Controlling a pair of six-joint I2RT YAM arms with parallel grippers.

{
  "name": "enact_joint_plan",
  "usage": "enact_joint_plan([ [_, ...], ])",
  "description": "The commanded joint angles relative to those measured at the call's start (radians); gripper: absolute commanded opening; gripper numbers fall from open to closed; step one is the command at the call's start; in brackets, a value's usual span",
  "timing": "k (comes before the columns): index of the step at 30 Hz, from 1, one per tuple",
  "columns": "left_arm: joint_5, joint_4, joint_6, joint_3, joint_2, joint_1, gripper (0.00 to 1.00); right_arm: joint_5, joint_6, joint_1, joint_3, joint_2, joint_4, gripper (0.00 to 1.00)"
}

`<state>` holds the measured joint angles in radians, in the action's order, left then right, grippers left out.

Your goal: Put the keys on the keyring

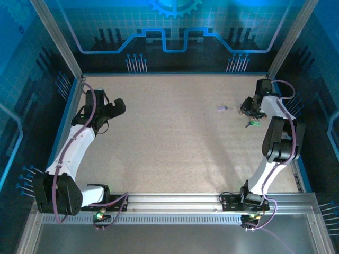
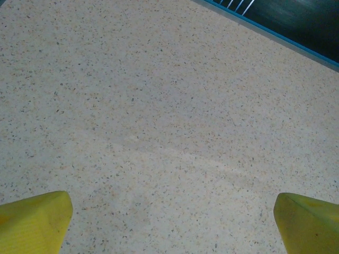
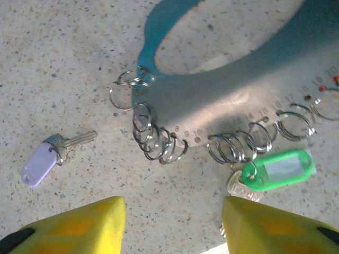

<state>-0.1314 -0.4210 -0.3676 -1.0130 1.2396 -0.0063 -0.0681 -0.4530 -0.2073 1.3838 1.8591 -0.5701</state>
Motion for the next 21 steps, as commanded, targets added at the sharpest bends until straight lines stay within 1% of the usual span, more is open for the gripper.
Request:
enact_joint_plan([
  [1,0.036,0.033,0.002,0.017,-0.035,0.009,0.99,0.090,0.066,-0.011,0.065,0.058,-0.050,0.46],
  [3,0.036,0.057,0.006,0.027,-0.041,0.009,0.99,0.102,0.063,-0.012,0.081,0.081,-0.050,0.45],
  [5,0.041,0.050,-0.007,0.025,-0.041,0.009,0.99,0.114,0.053,-0.010,0.102,0.107,-0.054,0.39],
  [6,0.049,0.046,-0.013,0.027,-0.042,0.008,0.99,0.110,0.048,-0.009,0.112,0.121,-0.061,0.38],
  [9,0.064,0.048,-0.023,0.028,-0.045,0.008,0.99,0.037,0.029,-0.013,0.153,0.157,-0.103,0.40],
  [10,0.064,0.049,-0.023,0.026,-0.047,0.008,0.99,0.036,0.020,-0.025,0.151,0.161,-0.103,0.40],
  [13,0.065,0.046,-0.033,0.030,-0.059,0.008,0.99,0.104,-0.020,-0.060,0.131,0.164,-0.093,0.38],
  [18,0.067,0.074,-0.041,0.056,-0.075,0.008,0.99,0.165,-0.066,-0.053,0.115,0.167,-0.074,0.34],
  [21,0.068,0.056,-0.048,0.049,-0.068,0.008,0.99,0.181,-0.119,-0.051,0.102,0.169,-0.062,0.30],
])
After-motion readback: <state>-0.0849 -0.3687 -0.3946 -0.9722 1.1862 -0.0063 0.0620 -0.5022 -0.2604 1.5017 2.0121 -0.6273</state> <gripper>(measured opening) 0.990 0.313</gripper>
